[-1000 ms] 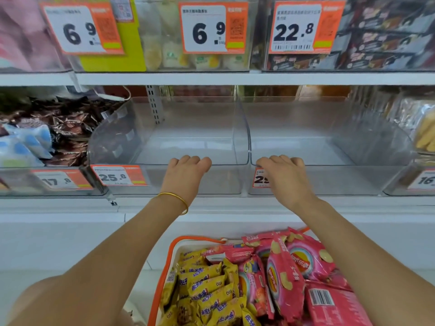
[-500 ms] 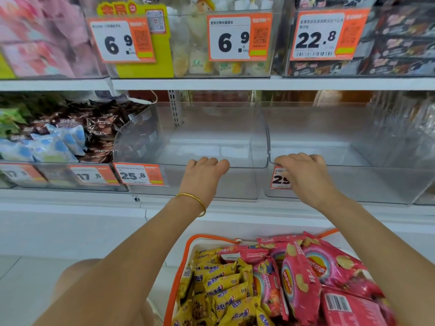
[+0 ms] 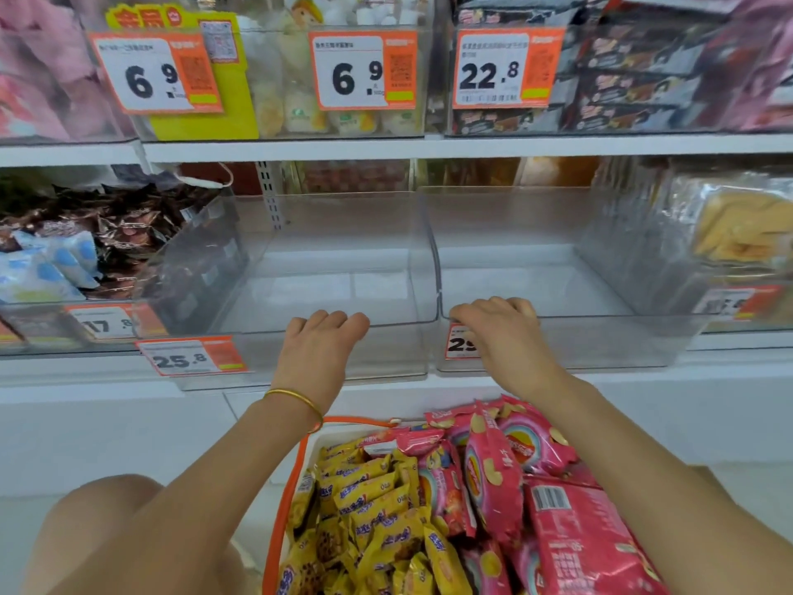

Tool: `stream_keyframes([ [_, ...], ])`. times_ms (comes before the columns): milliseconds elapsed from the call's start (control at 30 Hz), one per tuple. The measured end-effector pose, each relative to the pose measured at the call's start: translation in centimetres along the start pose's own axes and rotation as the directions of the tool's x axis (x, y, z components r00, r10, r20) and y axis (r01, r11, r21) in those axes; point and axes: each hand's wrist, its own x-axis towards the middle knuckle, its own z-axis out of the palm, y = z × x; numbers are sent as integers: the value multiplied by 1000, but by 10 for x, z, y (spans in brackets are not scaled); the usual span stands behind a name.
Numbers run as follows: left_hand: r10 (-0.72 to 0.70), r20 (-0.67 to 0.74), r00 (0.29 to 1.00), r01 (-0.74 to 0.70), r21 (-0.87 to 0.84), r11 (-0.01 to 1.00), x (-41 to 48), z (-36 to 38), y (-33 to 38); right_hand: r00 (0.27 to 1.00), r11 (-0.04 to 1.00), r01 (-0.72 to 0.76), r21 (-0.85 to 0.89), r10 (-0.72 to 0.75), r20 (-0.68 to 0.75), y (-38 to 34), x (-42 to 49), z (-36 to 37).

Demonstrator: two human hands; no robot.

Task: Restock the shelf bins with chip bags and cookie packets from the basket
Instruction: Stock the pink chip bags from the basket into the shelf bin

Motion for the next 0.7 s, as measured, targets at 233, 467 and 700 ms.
stream_keyframes([
  [233,-31,4,1000,31,-41,999,1,5,0,998,1000,-10,5,10,67,1,-5,-11],
  [467,-46,18,999,47,-82,996,13,-10,-10,991,999,-38,-16,39,131,-5,5,-4],
  [700,-37,-25,999,35,-72,997,-4,-1,-4,987,998,-45,-42,51,153,-6,2,-5],
])
